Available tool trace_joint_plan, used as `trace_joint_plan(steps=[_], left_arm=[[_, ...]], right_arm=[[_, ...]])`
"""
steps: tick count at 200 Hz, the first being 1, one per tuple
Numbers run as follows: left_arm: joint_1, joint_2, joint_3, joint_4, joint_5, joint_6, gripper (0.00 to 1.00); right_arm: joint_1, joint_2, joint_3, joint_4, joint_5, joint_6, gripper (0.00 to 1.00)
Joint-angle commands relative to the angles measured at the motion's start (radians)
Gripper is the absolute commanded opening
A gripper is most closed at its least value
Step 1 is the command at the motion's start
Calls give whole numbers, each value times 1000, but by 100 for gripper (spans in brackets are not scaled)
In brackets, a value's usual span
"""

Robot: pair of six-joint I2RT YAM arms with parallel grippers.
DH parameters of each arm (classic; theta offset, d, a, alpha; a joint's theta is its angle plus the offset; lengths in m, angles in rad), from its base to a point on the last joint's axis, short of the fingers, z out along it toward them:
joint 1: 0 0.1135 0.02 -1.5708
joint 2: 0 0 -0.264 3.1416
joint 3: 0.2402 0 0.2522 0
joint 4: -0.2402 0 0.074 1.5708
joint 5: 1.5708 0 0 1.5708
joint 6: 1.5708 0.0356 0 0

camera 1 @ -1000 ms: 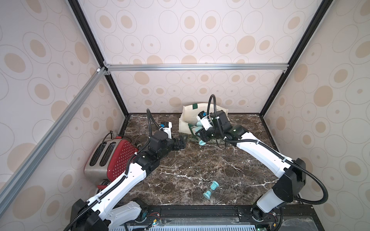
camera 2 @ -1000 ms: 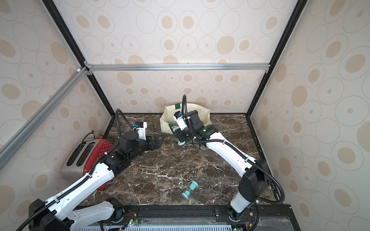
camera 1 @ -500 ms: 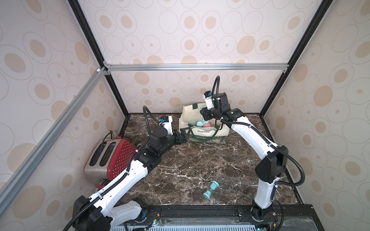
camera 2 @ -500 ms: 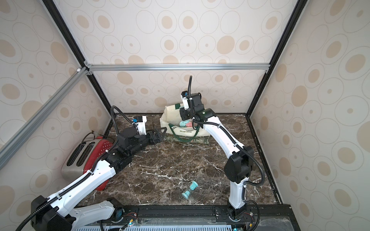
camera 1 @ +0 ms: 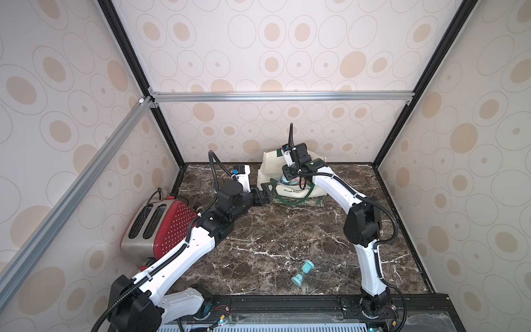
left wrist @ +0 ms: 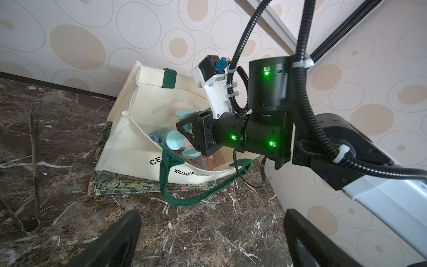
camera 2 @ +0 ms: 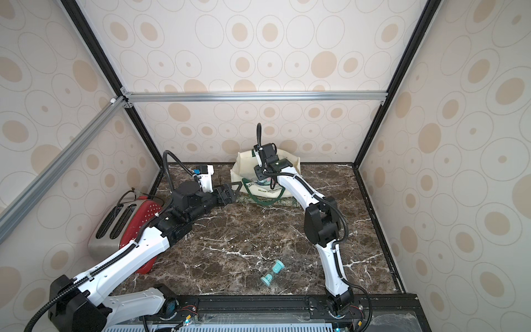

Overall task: Put the hourglass into the canvas bag
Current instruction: Place the hourglass in the canvas bag.

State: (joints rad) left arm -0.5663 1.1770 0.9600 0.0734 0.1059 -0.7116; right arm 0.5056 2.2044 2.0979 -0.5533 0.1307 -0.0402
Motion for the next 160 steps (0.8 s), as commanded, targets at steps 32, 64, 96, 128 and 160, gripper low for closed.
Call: trace_joint_plan(steps=[32,64,96,128,160], left_arm=[[-2,27,74,3,23,-14,97],[-4,27,84,-4,30,-19,97],[-4,13,79,20,18,-31,98],[-4,4,90,-26,1,-25,97],[-4,-26,42,-20,-11,-29,97]], right_arm=[[-12,-46,-40,-19,32,-10,58],[-10,-110,-65,-25,-5,4,67],[-8,-193,-113,-32,-31,63,82],[-7,-285,-162,-68,-51,122,95],[-2,-390,-233,-153,-54,239,100]])
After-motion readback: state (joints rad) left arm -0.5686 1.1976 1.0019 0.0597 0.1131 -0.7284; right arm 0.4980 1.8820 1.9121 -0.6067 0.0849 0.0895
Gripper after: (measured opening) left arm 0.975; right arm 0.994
